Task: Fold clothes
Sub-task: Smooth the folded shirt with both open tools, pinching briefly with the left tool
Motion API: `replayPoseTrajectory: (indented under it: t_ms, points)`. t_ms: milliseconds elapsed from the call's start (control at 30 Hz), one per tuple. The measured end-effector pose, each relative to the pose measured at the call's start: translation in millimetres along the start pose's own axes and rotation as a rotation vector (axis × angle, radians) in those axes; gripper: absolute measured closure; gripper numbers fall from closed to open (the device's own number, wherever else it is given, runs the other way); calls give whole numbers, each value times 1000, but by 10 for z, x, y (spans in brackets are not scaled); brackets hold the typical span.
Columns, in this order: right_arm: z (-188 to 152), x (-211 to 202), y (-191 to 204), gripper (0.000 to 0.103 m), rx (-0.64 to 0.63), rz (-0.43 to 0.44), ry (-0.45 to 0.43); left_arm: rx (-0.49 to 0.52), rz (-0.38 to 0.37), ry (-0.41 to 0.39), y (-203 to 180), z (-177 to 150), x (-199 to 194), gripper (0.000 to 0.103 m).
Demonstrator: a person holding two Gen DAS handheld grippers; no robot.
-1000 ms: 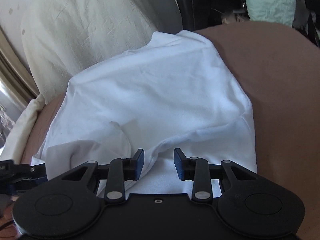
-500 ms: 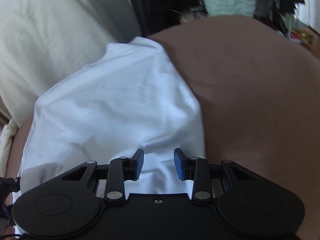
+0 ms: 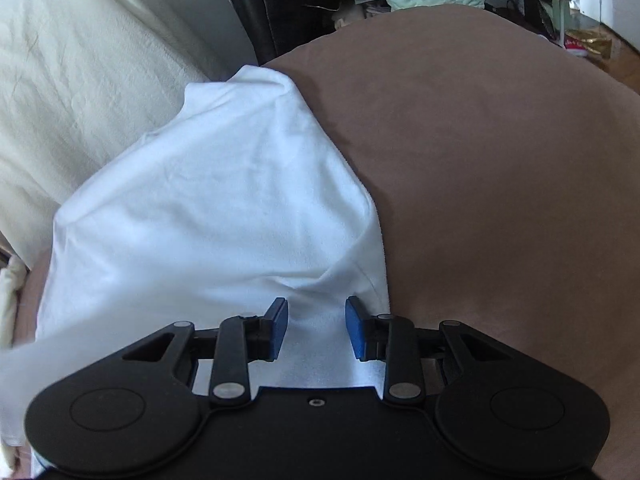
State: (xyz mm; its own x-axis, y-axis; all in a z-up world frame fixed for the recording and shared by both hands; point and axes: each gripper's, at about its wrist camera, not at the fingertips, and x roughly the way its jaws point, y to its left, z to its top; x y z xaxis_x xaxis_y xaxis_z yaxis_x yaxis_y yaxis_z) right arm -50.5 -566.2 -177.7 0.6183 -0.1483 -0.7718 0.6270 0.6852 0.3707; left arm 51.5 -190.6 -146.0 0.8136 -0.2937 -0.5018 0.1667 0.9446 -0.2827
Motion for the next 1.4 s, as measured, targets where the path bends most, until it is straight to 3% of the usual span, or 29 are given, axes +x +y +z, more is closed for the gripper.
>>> replayPoseTrajectory:
  t_ms: [133, 233, 267, 367, 467, 567, 667, 700, 767, 867, 1000, 1033, 1067, 1167, 1267, 1333, 1400]
  points:
    - [-8, -27, 26, 68, -35, -17, -3, -186, -69, 137, 398, 2, 166, 96]
    - [1, -35, 39, 67, -43, -27, -3, -247, -157, 232, 488, 83, 269, 74]
    - [4, -34, 35, 67, -40, -27, -2, -292, -189, 265, 529, 64, 319, 61]
    - [6, -31, -5, 67, -12, -12, -1, -461, -254, 326, 672, -18, 408, 58]
    - [10, -27, -45, 67, 17, 4, 1, -538, -208, 320, 731, -14, 495, 58]
    - [12, -20, -60, 67, 31, 13, 4, -435, -82, 244, 635, 111, 399, 57]
    - [15, -13, -34, 66, 19, 8, 5, -256, 44, 111, 533, 203, 213, 57]
    - [14, -11, -27, 66, 14, 5, 6, -236, 32, 119, 540, 217, 249, 57]
    - [15, -7, -17, 66, 6, 1, 7, -251, -31, 227, 593, 224, 452, 63]
    - [18, -3, -10, 64, -2, 0, 10, -203, -111, 285, 586, 196, 668, 63]
    - [2, 6, 7, 64, -16, -4, 12, 31, -112, 284, 382, 187, 792, 64]
    - [0, 11, 12, 64, -20, -6, 12, 74, -120, 284, 342, 199, 791, 69]
    - [-2, 16, 16, 64, -23, -7, 13, 117, -127, 283, 301, 212, 789, 97]
    - [-8, 32, 28, 62, -31, -10, 14, 224, -118, 237, 184, 331, 729, 99]
    - [-6, 43, 36, 61, -38, -9, 15, 367, -87, 75, 49, 573, 550, 99]
    - [-1, 53, 39, 61, -41, -11, 16, 384, -84, 8, 7, 791, 529, 99]
    - [0, 64, 67, 61, -61, -19, 19, 375, -121, -8, 10, 924, 630, 98]
